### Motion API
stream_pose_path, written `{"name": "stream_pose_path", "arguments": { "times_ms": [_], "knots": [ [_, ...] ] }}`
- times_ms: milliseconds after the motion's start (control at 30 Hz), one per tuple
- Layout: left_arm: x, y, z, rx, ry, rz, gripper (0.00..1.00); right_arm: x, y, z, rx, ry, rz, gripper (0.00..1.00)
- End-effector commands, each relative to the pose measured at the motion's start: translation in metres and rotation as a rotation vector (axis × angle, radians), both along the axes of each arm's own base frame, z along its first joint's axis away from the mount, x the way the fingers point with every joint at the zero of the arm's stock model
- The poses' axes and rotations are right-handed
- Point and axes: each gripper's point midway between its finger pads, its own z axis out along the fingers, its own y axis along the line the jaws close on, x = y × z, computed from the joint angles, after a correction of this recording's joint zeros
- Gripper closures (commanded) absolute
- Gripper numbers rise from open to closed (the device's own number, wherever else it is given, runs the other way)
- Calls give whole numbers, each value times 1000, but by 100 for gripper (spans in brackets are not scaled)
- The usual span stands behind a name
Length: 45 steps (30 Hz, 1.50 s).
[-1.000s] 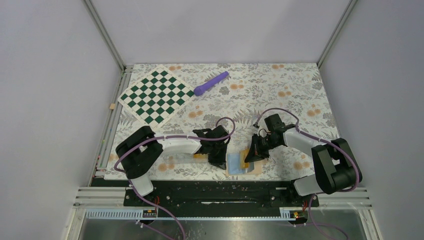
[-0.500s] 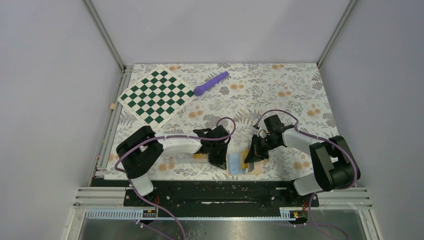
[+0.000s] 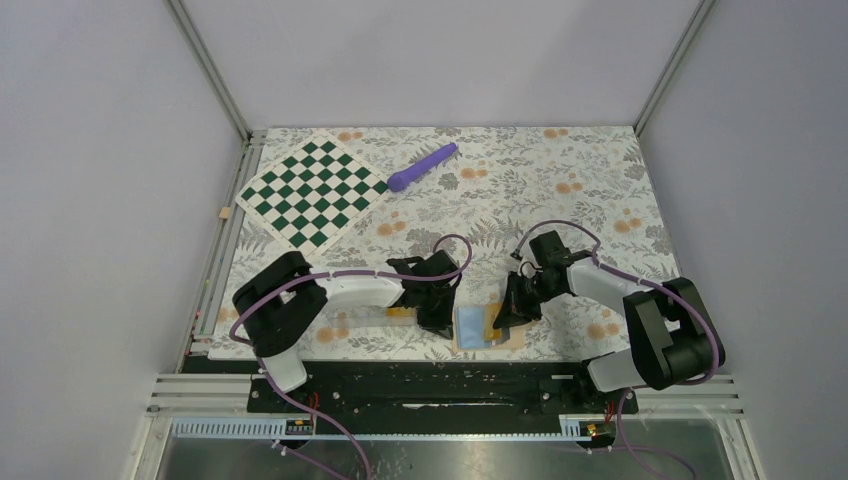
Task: Put the credit cards into the card holder
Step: Insert the credit card into the card holder.
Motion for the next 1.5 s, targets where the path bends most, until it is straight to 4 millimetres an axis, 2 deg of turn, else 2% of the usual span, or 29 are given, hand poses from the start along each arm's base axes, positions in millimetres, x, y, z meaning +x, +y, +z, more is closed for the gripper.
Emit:
{"name": "stream_pose_path", "arguments": {
  "times_ms": [0,300,767,867,900,1033,1167,1467],
  "knots": [
    [3,11,-18,86,-25,-9,100,-6,-1,3,-2,5,18,100],
    [8,7,-16,97,-36,-22,100,-19,5,-3,49,122,29,100],
    [10,7,-17,109,-36,-25,100,-9,16,8,117,148,82,99],
    [9,7,-18,112,-32,-28,100,-5,10,4,56,122,79,92],
    [9,7,-18,112,-32,-27,100,-2,7,3,26,95,74,84],
    [8,8,-20,114,-26,-29,100,7,-5,1,-67,37,62,64],
    [8,6,-20,112,-24,-30,100,11,-8,1,-94,15,68,54],
    [9,2,-21,106,-18,-38,100,10,-7,-7,-97,26,120,52]
  ]
}}
